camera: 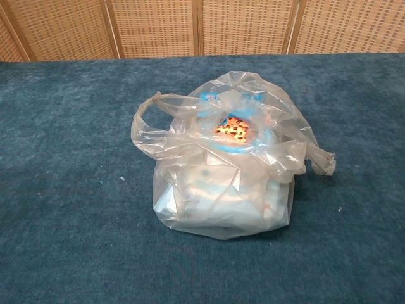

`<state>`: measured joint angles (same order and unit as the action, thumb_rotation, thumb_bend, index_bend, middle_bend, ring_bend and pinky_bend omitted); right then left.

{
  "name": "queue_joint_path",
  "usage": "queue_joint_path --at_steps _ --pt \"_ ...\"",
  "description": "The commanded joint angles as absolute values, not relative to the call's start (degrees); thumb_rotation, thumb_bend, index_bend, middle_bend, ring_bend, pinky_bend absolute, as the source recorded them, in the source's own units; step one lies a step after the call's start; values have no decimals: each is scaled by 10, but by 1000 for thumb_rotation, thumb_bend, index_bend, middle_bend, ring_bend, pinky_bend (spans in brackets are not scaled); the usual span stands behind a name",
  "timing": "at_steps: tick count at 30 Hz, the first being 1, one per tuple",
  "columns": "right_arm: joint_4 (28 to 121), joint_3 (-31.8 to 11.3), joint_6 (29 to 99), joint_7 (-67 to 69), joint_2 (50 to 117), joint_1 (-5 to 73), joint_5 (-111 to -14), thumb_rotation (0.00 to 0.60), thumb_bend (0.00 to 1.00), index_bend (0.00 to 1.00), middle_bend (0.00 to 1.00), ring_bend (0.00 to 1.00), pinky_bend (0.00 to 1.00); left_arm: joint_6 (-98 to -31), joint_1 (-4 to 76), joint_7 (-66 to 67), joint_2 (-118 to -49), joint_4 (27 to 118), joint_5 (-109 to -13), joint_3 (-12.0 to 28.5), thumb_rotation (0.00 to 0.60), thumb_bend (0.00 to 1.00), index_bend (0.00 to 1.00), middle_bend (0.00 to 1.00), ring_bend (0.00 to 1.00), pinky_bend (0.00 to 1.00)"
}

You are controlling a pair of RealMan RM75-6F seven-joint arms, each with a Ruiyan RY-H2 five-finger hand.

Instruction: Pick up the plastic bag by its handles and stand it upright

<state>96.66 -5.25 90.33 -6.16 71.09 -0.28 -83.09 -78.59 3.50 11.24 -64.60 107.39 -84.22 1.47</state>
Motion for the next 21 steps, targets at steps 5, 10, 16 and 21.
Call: queue_joint_path --at_steps 5,10,16,21 --pt "968 -55 907 -64 708 -6 -827 599 127 167 208 145 94 -639 129 142 -619 1103 -783 30 0 147 360 333 257 182" --pt "968 -56 908 -64 708 -7 -826 600 127 167 208 144 94 -601 166 205 -628 1113 -732 40 0 109 331 333 256 185" --pt "967 -57 911 -61 706 -9 -827 600 127 161 208 144 94 -561 210 225 -653 1118 -680 56 0 73 285 297 235 187" --pt "967 -57 916 -57 704 -12 -829 600 127 159 208 144 94 -520 247 216 -673 1114 -643 68 0 52 240 249 208 192"
